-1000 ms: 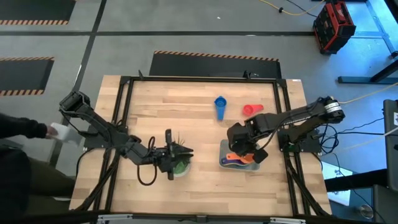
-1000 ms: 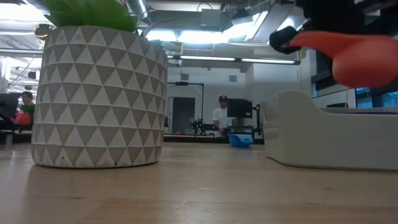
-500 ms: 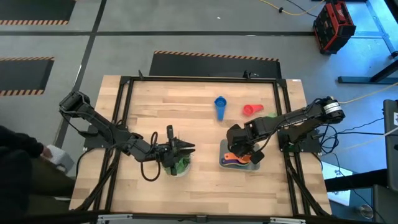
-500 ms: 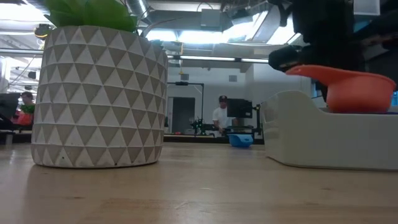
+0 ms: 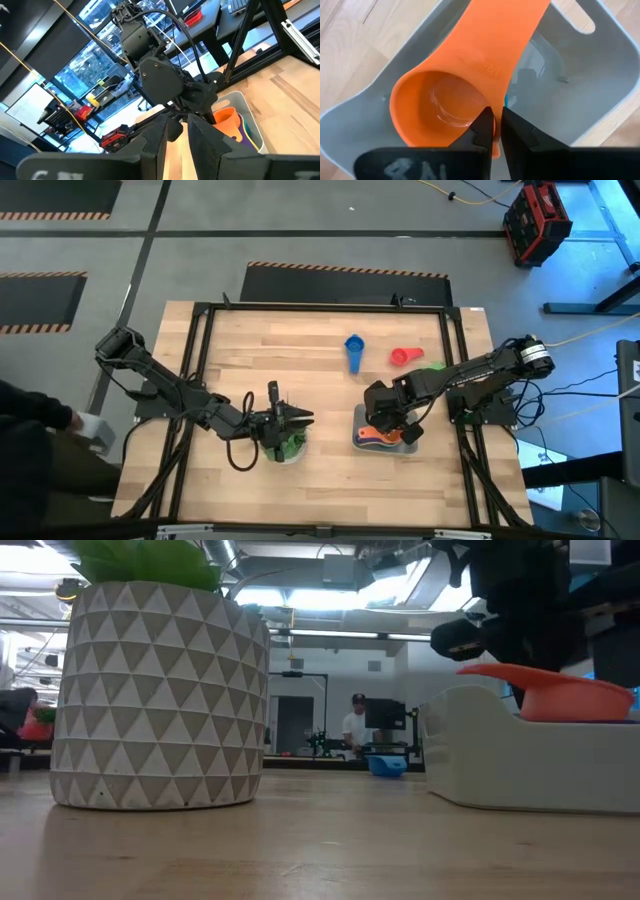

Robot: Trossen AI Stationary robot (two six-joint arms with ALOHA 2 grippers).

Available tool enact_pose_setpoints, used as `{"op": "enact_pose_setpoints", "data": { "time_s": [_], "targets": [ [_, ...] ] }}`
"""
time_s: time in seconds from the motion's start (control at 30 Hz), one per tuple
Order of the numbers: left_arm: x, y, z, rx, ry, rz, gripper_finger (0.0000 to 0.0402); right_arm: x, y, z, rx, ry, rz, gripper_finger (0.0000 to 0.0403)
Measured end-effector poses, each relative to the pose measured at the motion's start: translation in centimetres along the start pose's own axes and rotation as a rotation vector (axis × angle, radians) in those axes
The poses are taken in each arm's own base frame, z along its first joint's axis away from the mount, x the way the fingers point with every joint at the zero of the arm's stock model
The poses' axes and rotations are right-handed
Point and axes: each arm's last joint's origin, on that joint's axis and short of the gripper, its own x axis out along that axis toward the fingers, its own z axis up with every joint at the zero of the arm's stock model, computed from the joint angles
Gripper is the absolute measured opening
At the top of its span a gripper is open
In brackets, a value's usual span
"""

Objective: Nest measuring cups in basket
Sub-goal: Stack the orange measuring cup on top the blue measuring cup in the grey bin

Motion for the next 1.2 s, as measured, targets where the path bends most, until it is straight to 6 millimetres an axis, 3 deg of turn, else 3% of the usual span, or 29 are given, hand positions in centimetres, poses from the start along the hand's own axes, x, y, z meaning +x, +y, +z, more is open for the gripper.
{"op": "enact_pose_setpoints", "data": {
  "time_s": [1.2],
  "targets": [
    [0.0, -0.03, 0.0, 0.003, -0.003, -0.007, 0.0071, 0.0, -0.07, 0.14, 0.0, -0.014, -0.007, 0.004]
  ]
}}
